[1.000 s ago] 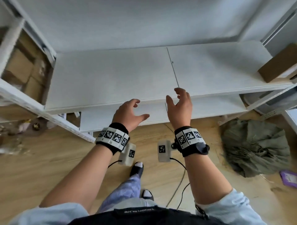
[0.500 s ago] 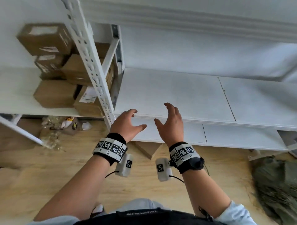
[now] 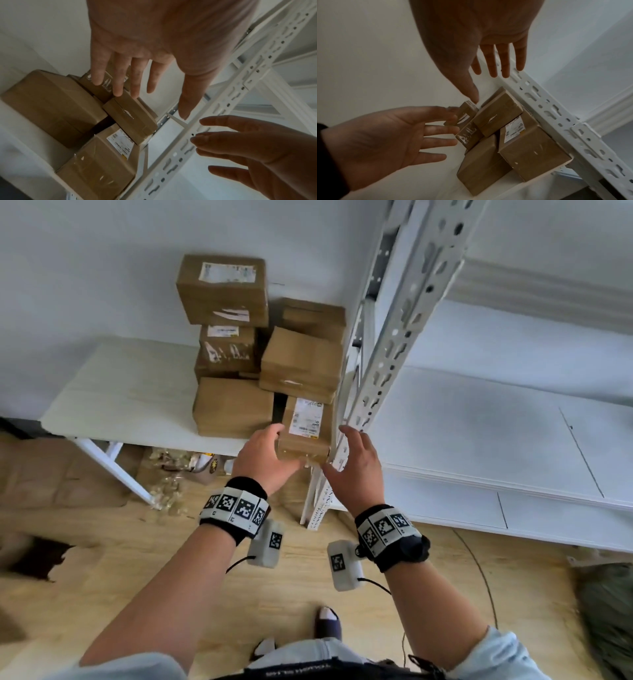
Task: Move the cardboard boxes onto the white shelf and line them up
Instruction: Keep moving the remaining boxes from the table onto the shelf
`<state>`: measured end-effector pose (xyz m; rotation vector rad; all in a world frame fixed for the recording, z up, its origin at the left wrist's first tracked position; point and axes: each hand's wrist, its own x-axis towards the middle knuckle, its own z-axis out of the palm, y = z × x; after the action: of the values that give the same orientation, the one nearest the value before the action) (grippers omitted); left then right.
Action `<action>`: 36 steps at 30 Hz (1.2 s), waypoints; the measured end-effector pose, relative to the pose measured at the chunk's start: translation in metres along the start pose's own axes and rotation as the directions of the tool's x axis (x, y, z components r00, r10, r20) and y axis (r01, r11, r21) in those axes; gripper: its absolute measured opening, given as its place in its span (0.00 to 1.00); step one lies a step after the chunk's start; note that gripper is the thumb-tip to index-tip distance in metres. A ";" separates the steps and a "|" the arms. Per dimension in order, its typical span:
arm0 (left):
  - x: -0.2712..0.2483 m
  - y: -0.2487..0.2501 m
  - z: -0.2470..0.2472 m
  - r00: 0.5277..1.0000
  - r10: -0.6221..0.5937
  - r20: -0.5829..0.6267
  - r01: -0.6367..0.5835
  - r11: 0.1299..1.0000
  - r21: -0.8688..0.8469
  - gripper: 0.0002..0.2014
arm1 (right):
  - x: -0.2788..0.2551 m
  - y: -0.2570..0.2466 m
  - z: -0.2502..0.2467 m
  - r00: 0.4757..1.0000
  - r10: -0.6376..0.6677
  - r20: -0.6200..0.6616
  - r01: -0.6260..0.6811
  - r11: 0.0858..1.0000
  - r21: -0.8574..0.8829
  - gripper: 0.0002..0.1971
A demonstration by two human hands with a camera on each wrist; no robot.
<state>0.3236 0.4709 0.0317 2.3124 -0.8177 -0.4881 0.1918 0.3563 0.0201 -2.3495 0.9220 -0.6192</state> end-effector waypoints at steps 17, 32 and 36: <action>0.200 -0.031 -0.024 0.985 -0.170 0.002 0.170 0.983 -0.066 0.50 | 0.175 0.009 0.097 0.968 0.248 0.027 -0.250 0.965 0.084 0.40; 0.263 -0.050 -0.003 0.979 -0.202 0.006 0.202 0.973 -0.115 0.43 | 0.210 0.020 0.134 0.943 0.314 -0.112 -0.303 0.947 0.109 0.40; 0.240 -0.052 -0.022 0.982 -0.165 -0.088 0.153 0.980 -0.123 0.44 | 0.208 0.001 0.121 0.944 0.293 -0.152 -0.284 0.956 0.079 0.43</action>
<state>0.5339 0.3533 -0.0181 2.2842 -0.5454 -0.4740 0.3992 0.2439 -0.0260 -2.0818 1.2766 -0.7116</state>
